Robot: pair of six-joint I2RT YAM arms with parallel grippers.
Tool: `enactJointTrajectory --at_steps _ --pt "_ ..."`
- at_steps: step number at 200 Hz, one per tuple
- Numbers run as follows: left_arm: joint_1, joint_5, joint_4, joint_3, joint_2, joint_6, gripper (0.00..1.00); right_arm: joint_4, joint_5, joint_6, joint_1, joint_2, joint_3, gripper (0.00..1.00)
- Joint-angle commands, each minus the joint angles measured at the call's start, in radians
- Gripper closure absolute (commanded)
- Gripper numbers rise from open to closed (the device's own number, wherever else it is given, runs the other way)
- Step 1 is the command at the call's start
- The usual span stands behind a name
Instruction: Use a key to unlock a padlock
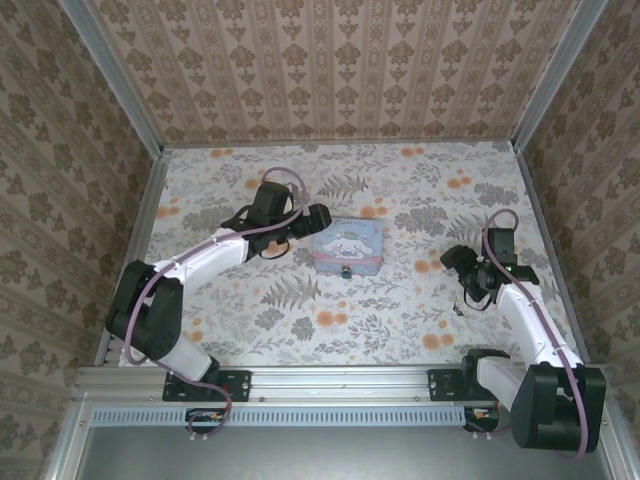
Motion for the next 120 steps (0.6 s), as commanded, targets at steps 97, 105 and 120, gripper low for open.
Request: enactJointTrajectory --at_steps 97,105,120 --pt "-0.022 0.047 0.018 -0.029 -0.002 0.036 0.00 0.071 -0.042 0.107 -0.012 0.058 -0.148 0.22" --pt "-0.022 0.047 0.021 -0.030 -0.001 0.033 0.00 0.075 -0.063 0.124 -0.004 0.041 -0.160 0.23" --pt "-0.023 0.046 0.025 -0.031 -0.001 0.029 0.00 0.065 -0.085 0.161 0.025 0.003 -0.179 0.24"
